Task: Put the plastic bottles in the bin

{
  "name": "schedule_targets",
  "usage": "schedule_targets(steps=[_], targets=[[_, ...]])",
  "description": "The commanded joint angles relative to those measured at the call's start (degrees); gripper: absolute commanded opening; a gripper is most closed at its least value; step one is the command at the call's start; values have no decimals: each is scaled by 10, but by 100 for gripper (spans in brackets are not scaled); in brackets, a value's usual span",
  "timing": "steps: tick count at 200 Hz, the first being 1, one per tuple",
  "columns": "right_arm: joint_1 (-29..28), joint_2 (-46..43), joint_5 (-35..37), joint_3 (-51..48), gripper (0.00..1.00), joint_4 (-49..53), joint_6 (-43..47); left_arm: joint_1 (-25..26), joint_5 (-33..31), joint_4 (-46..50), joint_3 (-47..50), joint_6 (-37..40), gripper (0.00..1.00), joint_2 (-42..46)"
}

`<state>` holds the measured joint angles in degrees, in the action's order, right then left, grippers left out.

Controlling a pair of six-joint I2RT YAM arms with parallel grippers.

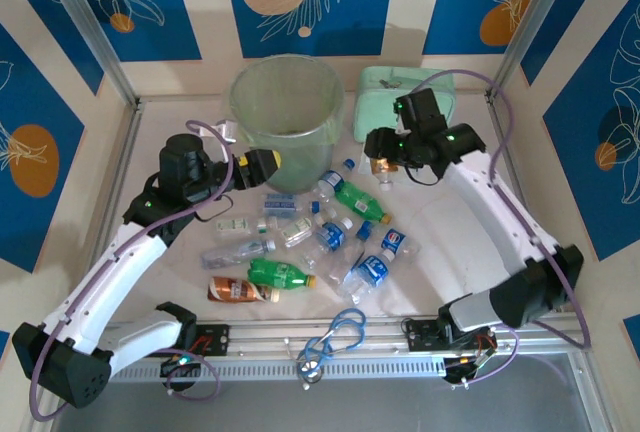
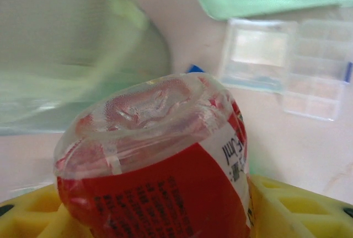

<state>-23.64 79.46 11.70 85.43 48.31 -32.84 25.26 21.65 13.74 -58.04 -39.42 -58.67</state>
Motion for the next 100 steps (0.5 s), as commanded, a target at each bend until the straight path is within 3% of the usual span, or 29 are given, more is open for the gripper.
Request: schedule_targets(steps=[1, 55, 100], targets=[[-12, -28, -79, 37, 60, -22, -61, 4, 38, -55, -15, -31, 79, -3], [-34, -51, -231, 30, 61, -210, -199, 14, 153, -314, 29, -171, 78, -22], [-43, -45, -286, 17, 62, -342, -298, 57, 202, -351, -2, -162, 67, -62]])
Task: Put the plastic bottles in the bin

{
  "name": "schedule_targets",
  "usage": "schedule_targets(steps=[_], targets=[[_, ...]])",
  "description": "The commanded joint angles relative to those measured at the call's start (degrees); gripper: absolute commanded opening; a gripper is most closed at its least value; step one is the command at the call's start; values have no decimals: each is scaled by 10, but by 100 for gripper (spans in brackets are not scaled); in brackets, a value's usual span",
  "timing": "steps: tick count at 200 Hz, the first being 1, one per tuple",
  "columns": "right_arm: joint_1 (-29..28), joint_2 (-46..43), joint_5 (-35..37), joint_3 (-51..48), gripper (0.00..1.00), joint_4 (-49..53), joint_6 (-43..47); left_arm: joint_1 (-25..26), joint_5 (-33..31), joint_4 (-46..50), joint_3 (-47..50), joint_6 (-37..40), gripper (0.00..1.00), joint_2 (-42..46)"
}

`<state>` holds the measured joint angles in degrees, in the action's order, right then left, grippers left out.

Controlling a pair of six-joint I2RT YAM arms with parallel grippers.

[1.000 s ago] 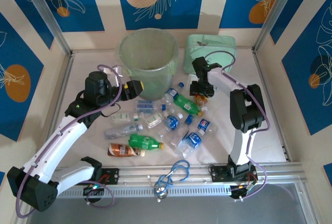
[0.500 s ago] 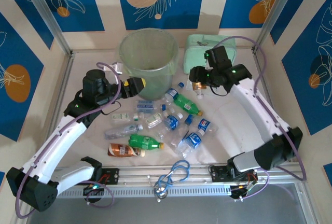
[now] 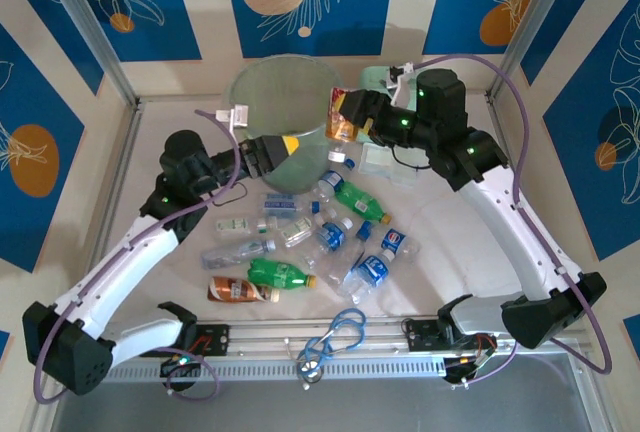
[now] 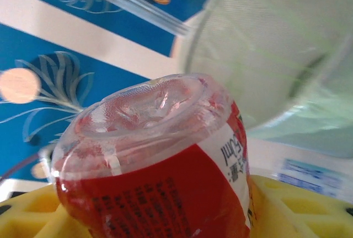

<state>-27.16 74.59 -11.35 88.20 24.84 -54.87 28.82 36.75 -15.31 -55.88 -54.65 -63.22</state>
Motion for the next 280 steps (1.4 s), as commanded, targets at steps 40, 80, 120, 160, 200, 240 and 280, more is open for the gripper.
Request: schedule_targets(steps=[40, 80, 120, 160, 200, 240, 280], targets=[[-15, 13, -73, -17, 63, -158, -126, 42, 58, -71, -39, -3, 63, -43], [-29, 20, -75, -19, 63, -166, -135, 52, 65, -85, -54, 1, 61, -56], [-31, 19, -78, -30, 63, -175, -144, 52, 60, -81, -52, 10, 48, -50], [-31, 14, -75, -39, 65, -179, -146, 52, 43, -31, -61, 46, 32, -41], [-13, 2, -61, -35, 88, -139, -131, 52, 23, 53, -89, 109, 26, -29], [44, -24, 11, 3, 99, 47, -60, 50, -78, 192, -147, 190, 25, -29], [109, -73, 94, -18, 99, 246, 15, 35, -294, 387, -307, 256, 21, -117]])
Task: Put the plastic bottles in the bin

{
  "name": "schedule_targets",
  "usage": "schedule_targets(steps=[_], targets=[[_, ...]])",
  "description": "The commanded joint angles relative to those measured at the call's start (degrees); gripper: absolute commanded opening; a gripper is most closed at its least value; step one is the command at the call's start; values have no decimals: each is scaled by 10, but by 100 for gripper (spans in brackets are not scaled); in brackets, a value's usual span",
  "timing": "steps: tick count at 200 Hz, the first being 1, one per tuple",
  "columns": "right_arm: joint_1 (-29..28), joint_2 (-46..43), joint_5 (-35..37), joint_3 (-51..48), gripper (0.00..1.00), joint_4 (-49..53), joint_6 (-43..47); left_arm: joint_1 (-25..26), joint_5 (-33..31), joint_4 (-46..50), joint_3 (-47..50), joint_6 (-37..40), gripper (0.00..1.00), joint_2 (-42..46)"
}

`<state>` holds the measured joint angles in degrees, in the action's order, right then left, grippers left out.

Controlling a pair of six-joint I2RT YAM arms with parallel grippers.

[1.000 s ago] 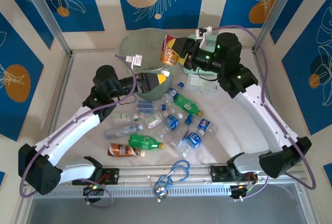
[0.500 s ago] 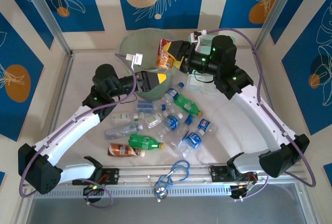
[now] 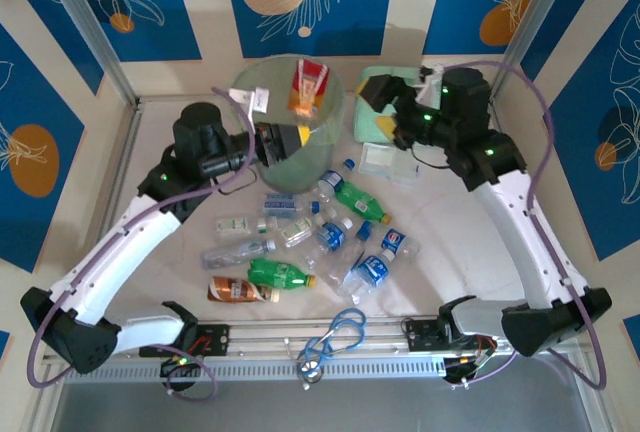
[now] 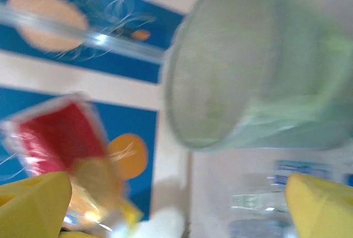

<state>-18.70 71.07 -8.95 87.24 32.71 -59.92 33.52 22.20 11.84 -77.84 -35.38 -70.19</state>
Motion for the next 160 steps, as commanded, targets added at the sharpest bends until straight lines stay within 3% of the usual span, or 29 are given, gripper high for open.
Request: schedule_targets(steps=[1, 38, 77, 112, 160], targets=[[25, -40, 71, -10, 98, 171, 67, -13, -148, 116, -90, 64, 21, -51], [66, -129, 86, -106, 99, 247, 100, -30, -151, 128, -188, 73, 18, -158], [81, -194, 93, -199, 99, 287, 106, -43, -202, 260, -331, 101, 16, -281], [81, -209, 83, -258, 98, 295, 94, -43, -226, 300, -361, 103, 16, -325], [82, -206, 105, -301, 97, 302, 88, -43, -213, 327, -359, 95, 36, -353]])
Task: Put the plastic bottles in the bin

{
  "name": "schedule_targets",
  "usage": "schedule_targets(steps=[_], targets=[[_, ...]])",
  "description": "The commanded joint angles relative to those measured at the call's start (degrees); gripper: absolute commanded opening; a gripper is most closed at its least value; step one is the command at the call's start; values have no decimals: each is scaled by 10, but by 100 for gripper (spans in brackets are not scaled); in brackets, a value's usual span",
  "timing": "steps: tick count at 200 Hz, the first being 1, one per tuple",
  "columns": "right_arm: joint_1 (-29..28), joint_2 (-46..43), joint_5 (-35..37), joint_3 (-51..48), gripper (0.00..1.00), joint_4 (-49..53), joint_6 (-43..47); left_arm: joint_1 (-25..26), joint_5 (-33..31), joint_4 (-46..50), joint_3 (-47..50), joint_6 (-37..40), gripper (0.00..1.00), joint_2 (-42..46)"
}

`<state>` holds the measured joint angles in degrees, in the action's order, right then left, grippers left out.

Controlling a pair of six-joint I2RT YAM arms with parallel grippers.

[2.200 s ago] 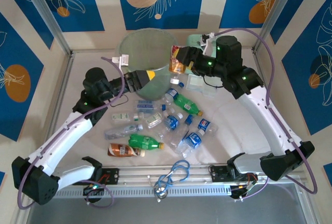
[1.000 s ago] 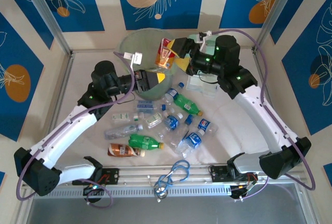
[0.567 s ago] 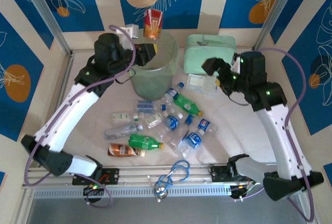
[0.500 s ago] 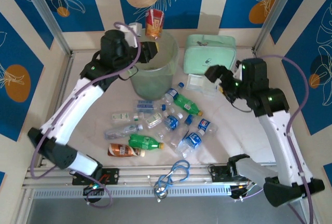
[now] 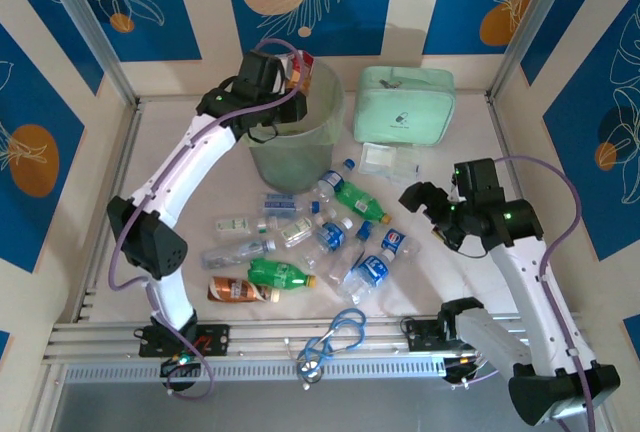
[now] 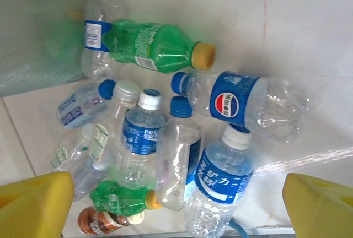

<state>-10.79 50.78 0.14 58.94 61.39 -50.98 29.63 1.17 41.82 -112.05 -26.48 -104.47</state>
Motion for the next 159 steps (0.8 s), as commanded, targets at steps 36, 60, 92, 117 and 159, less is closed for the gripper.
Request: schedule_targets(steps=[36, 60, 92, 117, 159], targets=[[3, 10, 21, -65, 98, -13, 11, -4, -6, 26, -22, 9, 57, -10], [2, 39, 15, -82, 98, -31, 33, -4, 0, 25, -30, 13, 63, -8], [-12, 62, 17, -93, 99, -50, 53, -4, 11, 14, -33, 12, 66, 18], [-37, 83, 40, -100, 100, -54, 54, -4, 30, -15, -6, 5, 66, 72], [-114, 133, 86, -82, 100, -61, 42, -4, 63, -108, 187, -13, 70, 237]])
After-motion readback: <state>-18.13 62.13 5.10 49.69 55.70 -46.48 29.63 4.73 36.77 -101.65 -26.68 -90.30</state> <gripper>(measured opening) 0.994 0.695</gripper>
